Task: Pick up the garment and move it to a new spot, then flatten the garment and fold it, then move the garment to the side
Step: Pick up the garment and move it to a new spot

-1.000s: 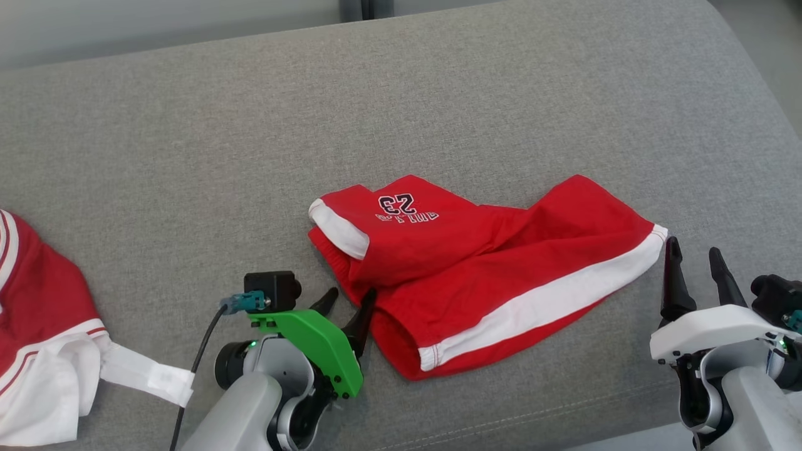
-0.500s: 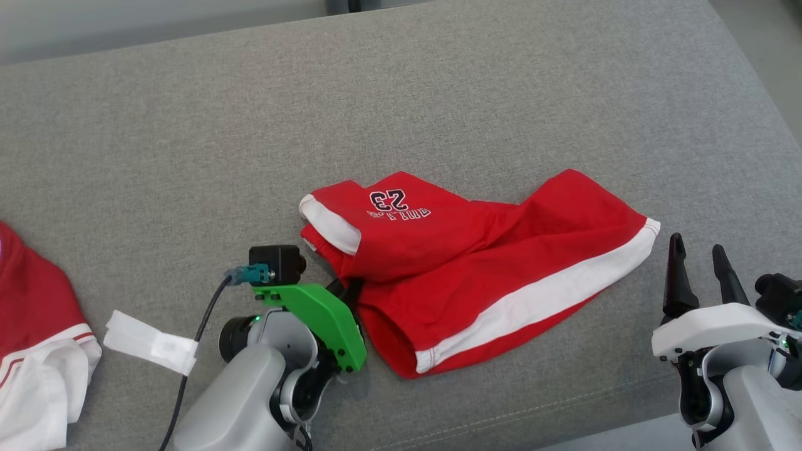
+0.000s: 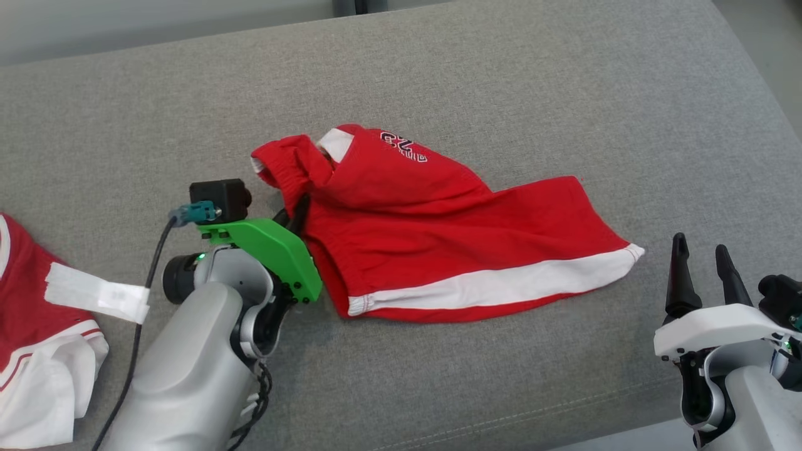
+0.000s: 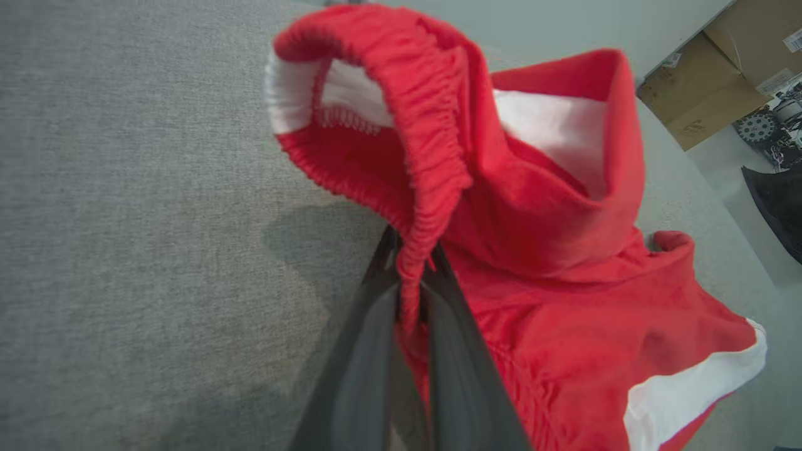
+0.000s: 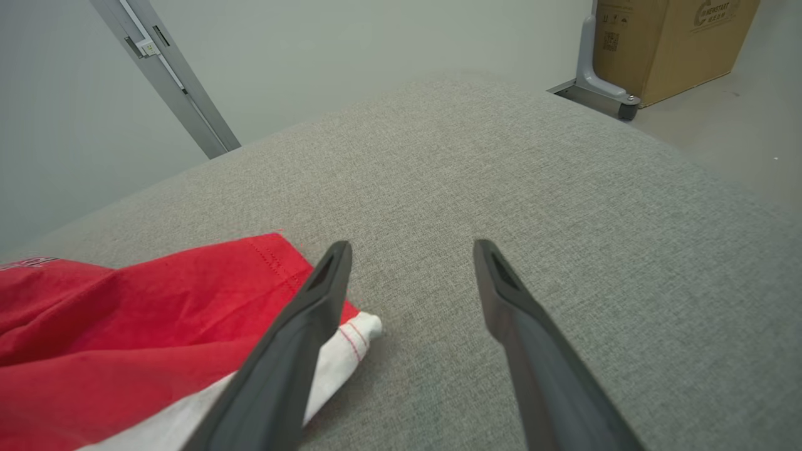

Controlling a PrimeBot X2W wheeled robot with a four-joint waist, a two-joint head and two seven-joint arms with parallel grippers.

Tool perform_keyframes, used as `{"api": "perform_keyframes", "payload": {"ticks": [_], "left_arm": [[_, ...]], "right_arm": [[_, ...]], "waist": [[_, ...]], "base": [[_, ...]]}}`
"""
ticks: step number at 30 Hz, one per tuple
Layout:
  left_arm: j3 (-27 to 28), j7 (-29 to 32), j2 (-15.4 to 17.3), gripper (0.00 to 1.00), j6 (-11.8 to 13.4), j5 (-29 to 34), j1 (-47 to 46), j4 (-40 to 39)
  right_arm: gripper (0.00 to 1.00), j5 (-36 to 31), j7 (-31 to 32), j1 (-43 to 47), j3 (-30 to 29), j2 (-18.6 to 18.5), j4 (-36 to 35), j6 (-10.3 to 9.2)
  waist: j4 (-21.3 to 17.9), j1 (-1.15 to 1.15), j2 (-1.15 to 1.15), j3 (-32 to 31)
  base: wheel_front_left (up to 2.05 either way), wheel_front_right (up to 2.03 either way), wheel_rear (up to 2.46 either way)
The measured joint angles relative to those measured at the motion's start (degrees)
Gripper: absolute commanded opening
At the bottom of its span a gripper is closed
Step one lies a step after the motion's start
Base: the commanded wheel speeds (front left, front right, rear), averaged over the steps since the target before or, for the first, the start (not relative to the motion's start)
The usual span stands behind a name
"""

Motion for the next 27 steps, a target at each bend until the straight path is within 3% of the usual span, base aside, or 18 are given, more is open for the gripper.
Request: {"api": "perform_keyframes", "payload": {"ticks": [11, 12, 13, 14, 15, 20, 27], "left_arm": [[3.6, 0.8, 4.2, 0.00, 0.8, 0.5, -2.4, 8.0], [3.7, 0.8, 4.3, 0.11, 0.8, 0.5, -2.6, 8.4], [3.8, 0.8, 4.3, 0.33, 0.8, 0.5, -2.7, 8.8], [3.8, 0.8, 4.3, 0.93, 0.8, 0.5, -2.7, 8.8], [3.9, 0.9, 4.2, 1.00, 0.8, 0.5, -2.8, 9.4], [3.0, 0.4, 4.1, 1.00, 0.8, 1.8, -2.9, 9.5], [3.1, -5.3, 6.3, 1.00, 0.8, 5.9, -3.0, 9.1]], "right_arm": [[1.00, -1.8, 0.0, 0.2, -0.2, -0.1, 0.6, 0.85], [1.00, -1.8, 0.0, 0.2, -0.2, -0.1, 0.6, 0.85], [1.00, -1.8, 0.0, 0.2, -0.1, -0.1, 0.6, 0.89], [1.00, -1.8, 0.0, 0.2, -0.1, -0.1, 0.6, 0.89], [1.00, -1.9, 0.0, 0.2, -0.1, 0.0, 0.7, 1.27], [1.00, -2.0, 0.0, 0.2, -0.3, 0.0, 0.7, 1.27], [1.00, -4.0, 0.0, 0.2, -2.2, -0.4, -1.1, 1.18]], "waist": [[1.1, 0.00, 0.00, -1.2], [1.1, 0.00, 0.00, -1.3], [1.2, 0.00, 0.00, -1.3], [1.2, 0.00, 0.00, -1.3], [1.2, 0.00, 0.00, -1.2], [1.3, 0.00, 0.00, -1.3], [1.8, 0.00, 0.00, -2.1]], "base": [[0.00, 0.00, 0.00], [0.00, 0.00, 0.00], [0.00, 0.00, 0.00], [0.00, 0.00, 0.00], [0.00, 0.00, 0.00], [0.00, 0.00, 0.00], [0.00, 0.00, 0.00]]}}
